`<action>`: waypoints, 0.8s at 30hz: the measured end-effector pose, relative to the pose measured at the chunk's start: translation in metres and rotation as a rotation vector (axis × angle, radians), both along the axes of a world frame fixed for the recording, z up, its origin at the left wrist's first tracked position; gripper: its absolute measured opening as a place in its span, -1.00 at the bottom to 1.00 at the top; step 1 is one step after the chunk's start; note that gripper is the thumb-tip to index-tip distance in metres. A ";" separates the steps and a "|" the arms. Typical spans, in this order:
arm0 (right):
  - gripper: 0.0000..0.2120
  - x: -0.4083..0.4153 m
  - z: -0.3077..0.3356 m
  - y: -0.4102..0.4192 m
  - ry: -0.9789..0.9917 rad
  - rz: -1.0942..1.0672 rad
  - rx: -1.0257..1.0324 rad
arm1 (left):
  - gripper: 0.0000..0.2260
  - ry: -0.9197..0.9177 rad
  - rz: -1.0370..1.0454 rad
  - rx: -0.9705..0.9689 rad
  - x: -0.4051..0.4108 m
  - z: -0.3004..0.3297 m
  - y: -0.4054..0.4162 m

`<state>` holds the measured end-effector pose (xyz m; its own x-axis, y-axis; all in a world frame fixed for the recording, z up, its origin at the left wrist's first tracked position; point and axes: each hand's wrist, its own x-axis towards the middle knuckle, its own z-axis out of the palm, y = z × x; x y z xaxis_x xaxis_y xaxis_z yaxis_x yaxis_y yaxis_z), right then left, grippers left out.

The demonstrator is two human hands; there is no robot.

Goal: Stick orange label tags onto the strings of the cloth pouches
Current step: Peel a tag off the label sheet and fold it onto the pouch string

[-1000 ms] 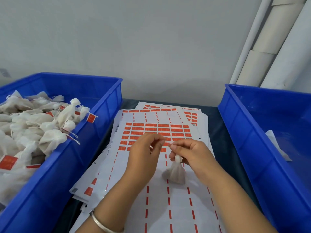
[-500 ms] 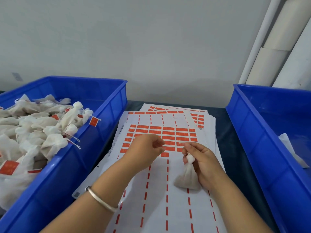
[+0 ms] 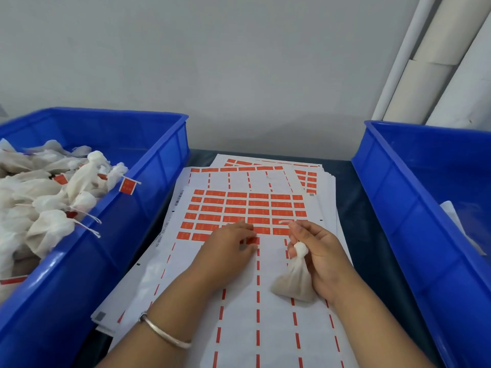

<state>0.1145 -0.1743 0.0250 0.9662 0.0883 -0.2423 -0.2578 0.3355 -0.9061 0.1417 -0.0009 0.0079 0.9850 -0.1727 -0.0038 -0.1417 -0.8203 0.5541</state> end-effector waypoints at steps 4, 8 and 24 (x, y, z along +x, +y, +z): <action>-0.82 0.001 -0.001 0.000 -0.003 0.005 -0.001 | -0.60 0.041 -0.024 0.008 0.001 0.001 0.003; -0.81 0.002 -0.002 0.001 -0.001 0.003 -0.019 | -0.58 0.036 -0.068 0.082 0.002 0.002 0.003; -0.81 -0.002 -0.003 0.002 0.009 -0.015 -0.019 | -0.58 0.072 -0.124 0.223 0.001 0.009 -0.001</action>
